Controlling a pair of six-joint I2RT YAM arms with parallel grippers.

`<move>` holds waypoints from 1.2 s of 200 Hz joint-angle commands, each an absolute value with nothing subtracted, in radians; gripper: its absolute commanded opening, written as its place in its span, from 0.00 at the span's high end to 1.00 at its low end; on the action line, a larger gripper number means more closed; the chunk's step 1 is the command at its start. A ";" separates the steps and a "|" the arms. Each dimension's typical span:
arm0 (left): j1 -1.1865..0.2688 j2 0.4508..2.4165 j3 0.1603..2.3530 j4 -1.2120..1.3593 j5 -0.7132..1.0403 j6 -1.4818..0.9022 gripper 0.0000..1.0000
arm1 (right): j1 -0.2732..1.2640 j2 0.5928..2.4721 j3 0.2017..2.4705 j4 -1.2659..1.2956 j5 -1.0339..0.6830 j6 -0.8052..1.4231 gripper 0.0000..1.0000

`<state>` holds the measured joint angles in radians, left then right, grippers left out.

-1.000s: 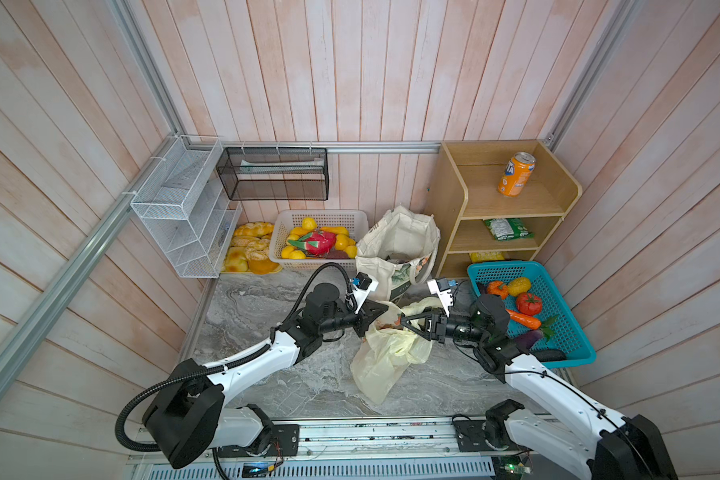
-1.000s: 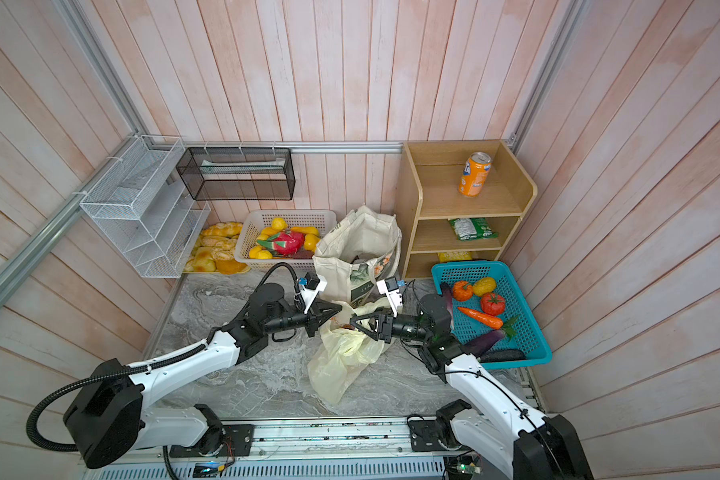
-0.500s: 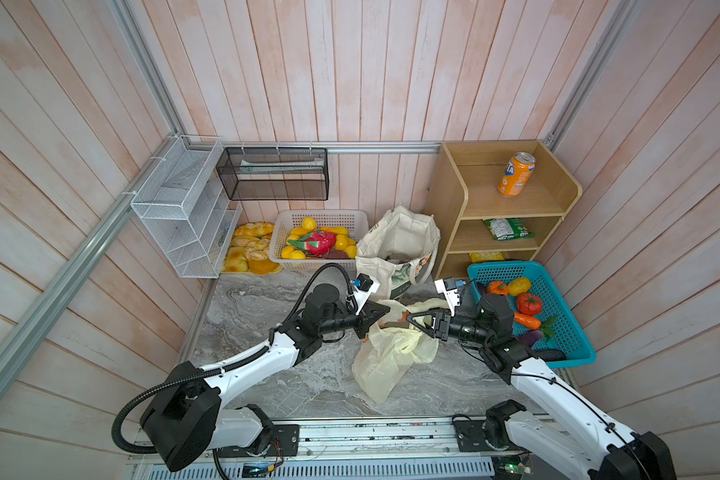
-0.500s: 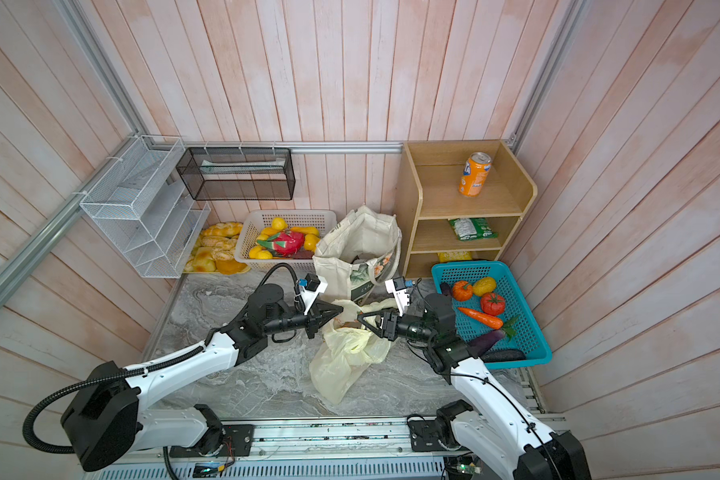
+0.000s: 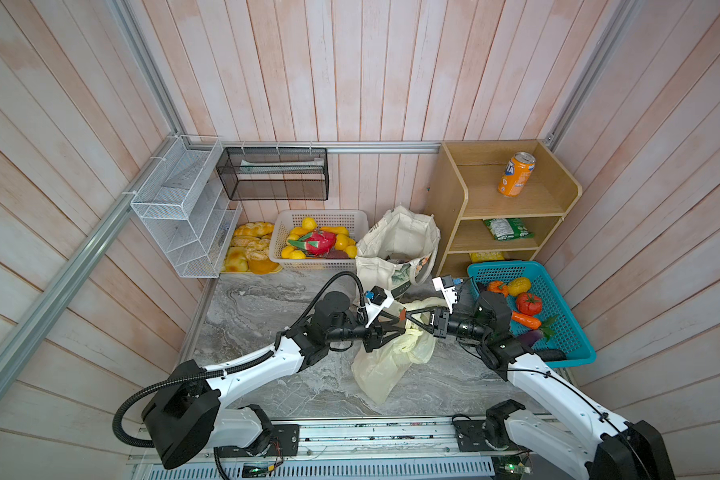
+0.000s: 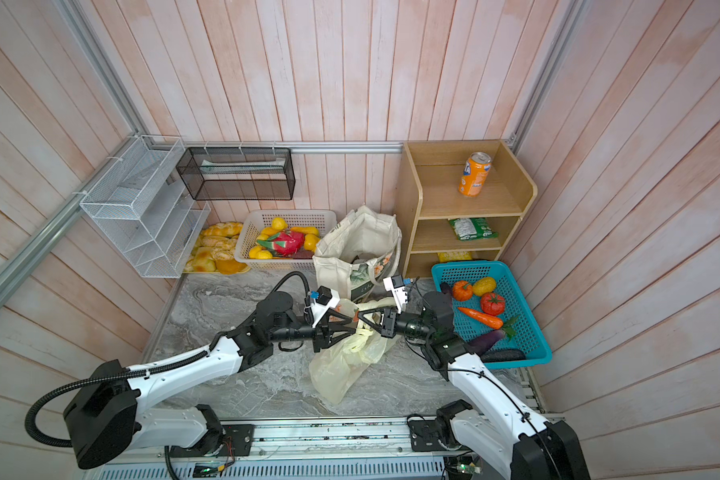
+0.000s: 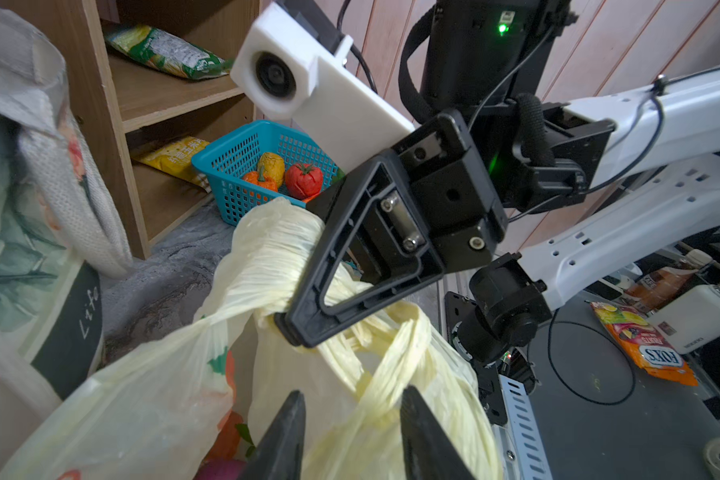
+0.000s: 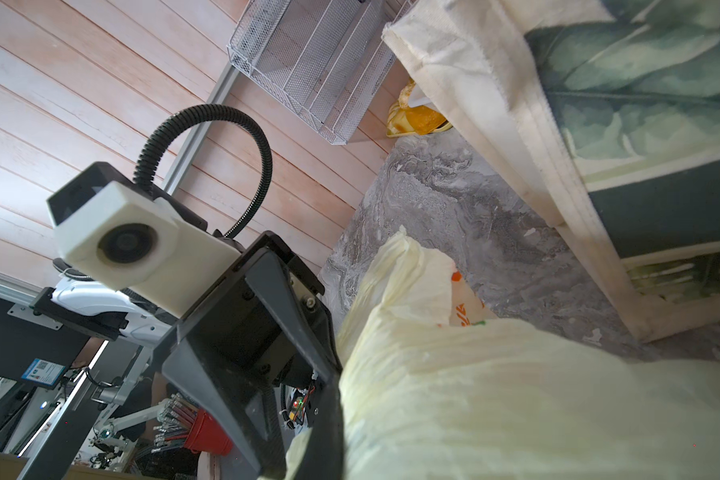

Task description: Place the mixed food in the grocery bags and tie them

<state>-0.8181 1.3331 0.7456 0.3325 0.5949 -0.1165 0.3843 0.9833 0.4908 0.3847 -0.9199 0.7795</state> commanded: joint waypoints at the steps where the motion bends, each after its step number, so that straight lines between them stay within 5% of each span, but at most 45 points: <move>1: -0.829 1.365 0.781 0.364 0.607 -0.114 0.58 | 0.389 0.999 0.499 0.464 -0.962 0.806 0.96; 157: -0.837 1.396 0.796 0.460 0.682 -0.174 0.48 | 0.403 1.015 0.477 0.489 -0.942 0.811 1.00; 224: -0.854 1.484 0.849 0.426 0.703 -0.175 0.48 | 0.408 1.024 0.480 0.498 -0.935 0.819 1.00; 240: -0.859 1.504 0.863 0.421 0.701 -0.174 0.56 | 0.410 1.024 0.482 0.498 -0.933 0.821 1.00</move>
<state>-0.8478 1.4723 0.8185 0.4179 0.6792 -0.1730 0.3996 1.0183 0.4866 0.4728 -0.9310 0.8158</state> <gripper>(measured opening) 0.499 0.047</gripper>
